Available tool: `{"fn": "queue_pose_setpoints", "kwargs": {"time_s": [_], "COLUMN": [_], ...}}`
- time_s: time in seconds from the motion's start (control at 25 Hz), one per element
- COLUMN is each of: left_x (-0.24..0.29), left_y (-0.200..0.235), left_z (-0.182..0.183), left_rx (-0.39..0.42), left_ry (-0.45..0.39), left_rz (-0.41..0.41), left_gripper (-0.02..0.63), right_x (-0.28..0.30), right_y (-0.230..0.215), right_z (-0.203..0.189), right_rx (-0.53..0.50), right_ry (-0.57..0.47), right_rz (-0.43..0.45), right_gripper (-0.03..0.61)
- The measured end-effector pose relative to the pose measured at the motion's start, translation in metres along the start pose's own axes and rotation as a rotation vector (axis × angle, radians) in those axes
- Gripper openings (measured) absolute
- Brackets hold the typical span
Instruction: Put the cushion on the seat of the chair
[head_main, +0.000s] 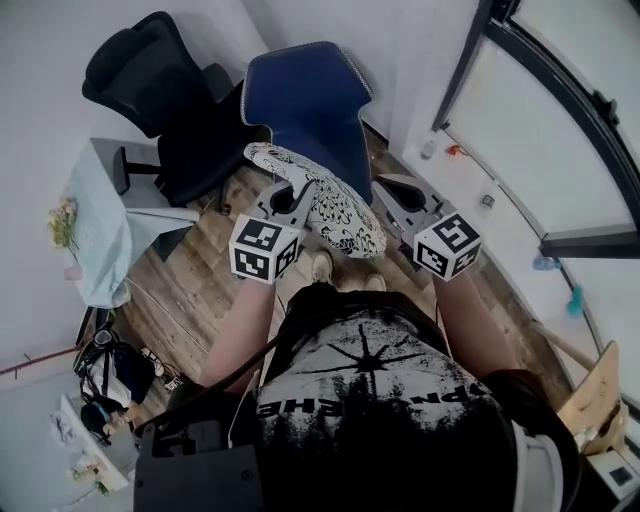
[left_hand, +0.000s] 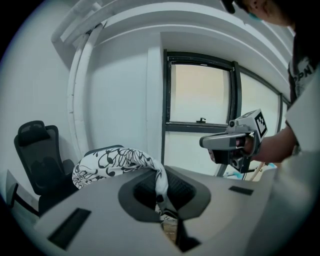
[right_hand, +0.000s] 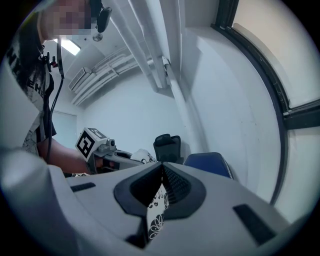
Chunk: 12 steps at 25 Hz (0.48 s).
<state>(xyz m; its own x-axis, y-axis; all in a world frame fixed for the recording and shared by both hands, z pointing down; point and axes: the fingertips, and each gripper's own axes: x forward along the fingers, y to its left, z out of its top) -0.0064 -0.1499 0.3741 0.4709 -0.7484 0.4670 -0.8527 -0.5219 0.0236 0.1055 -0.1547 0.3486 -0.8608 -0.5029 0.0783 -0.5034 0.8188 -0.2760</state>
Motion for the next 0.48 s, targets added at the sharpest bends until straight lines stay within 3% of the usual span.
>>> {"fn": "queue_pose_setpoints", "kwargs": {"time_s": [0.28, 0.48], "left_x": [0.043, 0.066], "left_y": [0.043, 0.043], "left_z": [-0.006, 0.005], "left_rx": [-0.014, -0.006], "left_ry": [0.014, 0.012], "left_rz": [-0.079, -0.147], "left_gripper": [0.021, 0.021], "right_x": [0.046, 0.045], "right_y": [-0.031, -0.047], "right_z": [-0.011, -0.01], "right_rx": [0.015, 0.031], "right_ry": [0.034, 0.043], "right_rz": [-0.063, -0.127], "right_gripper": [0.018, 0.018]}}
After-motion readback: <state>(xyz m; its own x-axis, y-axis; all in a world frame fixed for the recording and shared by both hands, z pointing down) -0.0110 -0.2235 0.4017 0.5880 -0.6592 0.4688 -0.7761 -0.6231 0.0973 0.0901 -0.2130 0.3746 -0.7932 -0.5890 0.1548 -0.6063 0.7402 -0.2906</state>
